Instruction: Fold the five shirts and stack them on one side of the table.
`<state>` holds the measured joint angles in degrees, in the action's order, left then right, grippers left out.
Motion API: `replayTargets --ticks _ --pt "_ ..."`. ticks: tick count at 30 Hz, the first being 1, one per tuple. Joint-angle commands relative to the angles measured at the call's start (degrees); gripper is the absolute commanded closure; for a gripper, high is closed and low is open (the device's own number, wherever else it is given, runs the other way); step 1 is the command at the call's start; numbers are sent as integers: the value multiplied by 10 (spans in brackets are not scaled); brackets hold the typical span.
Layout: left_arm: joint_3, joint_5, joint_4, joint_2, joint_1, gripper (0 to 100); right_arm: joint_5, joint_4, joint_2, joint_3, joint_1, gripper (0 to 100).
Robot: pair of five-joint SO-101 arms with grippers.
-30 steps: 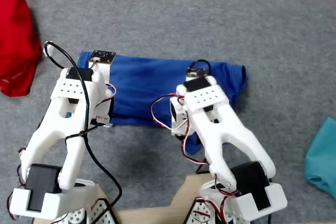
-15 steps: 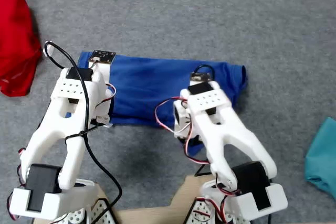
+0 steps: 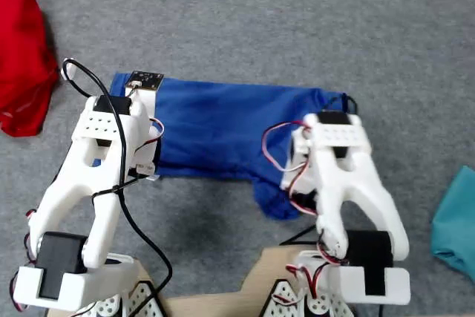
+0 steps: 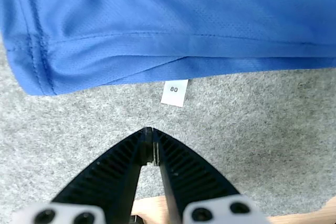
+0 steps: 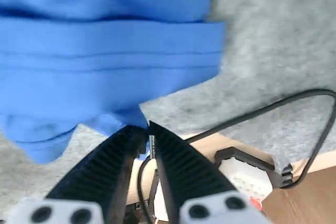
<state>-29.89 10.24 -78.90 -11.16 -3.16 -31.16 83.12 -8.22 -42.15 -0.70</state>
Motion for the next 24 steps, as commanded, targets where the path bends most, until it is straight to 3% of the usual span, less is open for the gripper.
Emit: replayTargets --ticks 1,16,24 --pt "-1 2 3 -22 -4 981 25 11 -22 0 65 993" --pt "-1 1 2 -22 -4 981 46 12 -22 -1 218 993" --pt "1 1 2 -22 -4 981 136 6 -23 1 251 982"
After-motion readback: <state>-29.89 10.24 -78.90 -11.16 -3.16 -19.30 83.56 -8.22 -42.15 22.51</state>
